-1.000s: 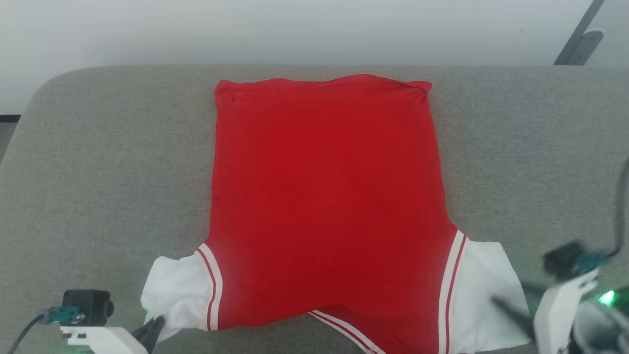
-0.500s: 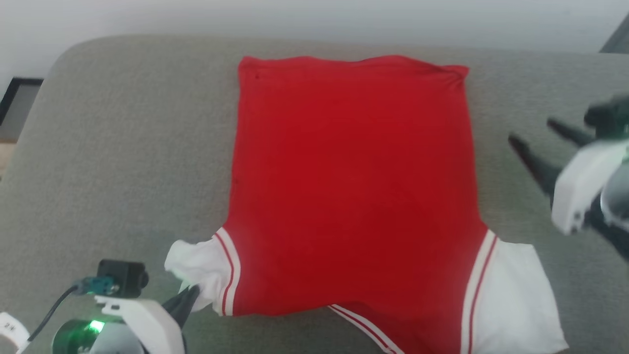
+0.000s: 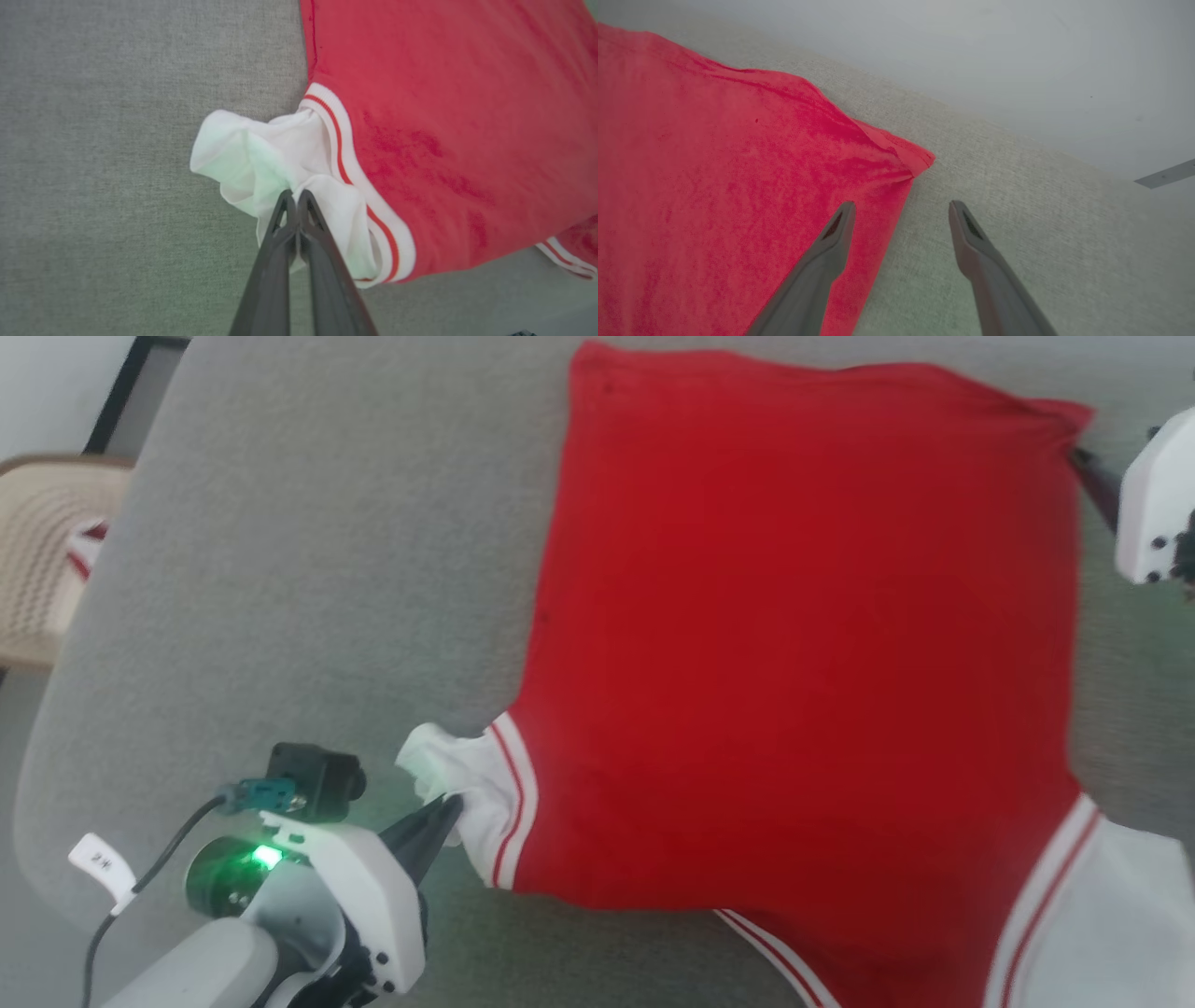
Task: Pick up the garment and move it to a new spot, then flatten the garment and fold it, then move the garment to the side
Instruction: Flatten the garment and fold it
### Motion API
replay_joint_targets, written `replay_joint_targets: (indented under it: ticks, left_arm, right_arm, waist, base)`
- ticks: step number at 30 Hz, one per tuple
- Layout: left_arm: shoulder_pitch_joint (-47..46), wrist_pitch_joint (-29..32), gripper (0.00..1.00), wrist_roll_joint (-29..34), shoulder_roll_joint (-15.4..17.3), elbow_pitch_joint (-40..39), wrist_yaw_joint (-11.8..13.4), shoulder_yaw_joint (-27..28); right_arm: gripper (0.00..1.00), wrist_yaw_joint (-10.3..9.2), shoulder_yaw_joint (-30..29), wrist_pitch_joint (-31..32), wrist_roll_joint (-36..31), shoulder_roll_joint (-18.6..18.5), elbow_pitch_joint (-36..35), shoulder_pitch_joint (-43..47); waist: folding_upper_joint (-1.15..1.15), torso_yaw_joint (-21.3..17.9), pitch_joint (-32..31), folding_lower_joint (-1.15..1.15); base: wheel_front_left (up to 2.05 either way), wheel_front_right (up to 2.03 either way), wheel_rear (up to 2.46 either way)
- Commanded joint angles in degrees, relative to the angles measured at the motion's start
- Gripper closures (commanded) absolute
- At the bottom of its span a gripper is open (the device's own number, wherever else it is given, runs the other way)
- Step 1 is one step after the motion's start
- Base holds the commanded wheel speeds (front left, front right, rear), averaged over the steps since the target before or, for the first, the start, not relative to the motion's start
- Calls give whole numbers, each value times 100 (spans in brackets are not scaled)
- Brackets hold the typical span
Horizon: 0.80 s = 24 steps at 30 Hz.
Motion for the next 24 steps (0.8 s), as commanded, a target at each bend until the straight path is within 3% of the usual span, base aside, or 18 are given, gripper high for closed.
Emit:
replay_joint_targets:
  ticks: [1,10,11,12,13,18,24]
  left_arm:
    - [-142,14,100,90,-73,64,-66,-38]
    - [-439,-84,100,131,-424,463,-334,-184]
    - [-452,-103,100,124,-448,502,-356,-188]
    - [-464,-121,100,117,-465,536,-368,-193]
    - [-474,-118,100,108,-478,575,-390,-194]
    - [-421,-186,100,34,-464,728,-420,-148]
    - [-274,-267,100,7,-352,795,-346,-64]
  right_arm:
    - [0,-10,13,65,45,19,314,-188]
    - [0,-8,191,749,206,264,2046,-742]
    - [31,-5,259,936,218,314,2197,-741]
    - [85,-4,331,1092,248,353,2302,-718]
    - [100,-4,388,1222,278,370,2377,-702]
    - [100,-6,655,1315,409,228,2278,-748]
    - [100,-6,1127,956,758,106,1516,-636]
  waist:
    - [0,297,273,0]
    - [0,649,540,0]
    - [0,662,540,0]
    - [0,670,539,0]
    - [0,675,533,0]
    - [0,584,433,0]
    - [0,307,132,0]
  base:
    - [0,0,0]
    - [0,0,0]
    - [0,0,0]
    - [0,0,0]
    - [0,0,0]
    - [0,0,0]
    - [0,0,0]
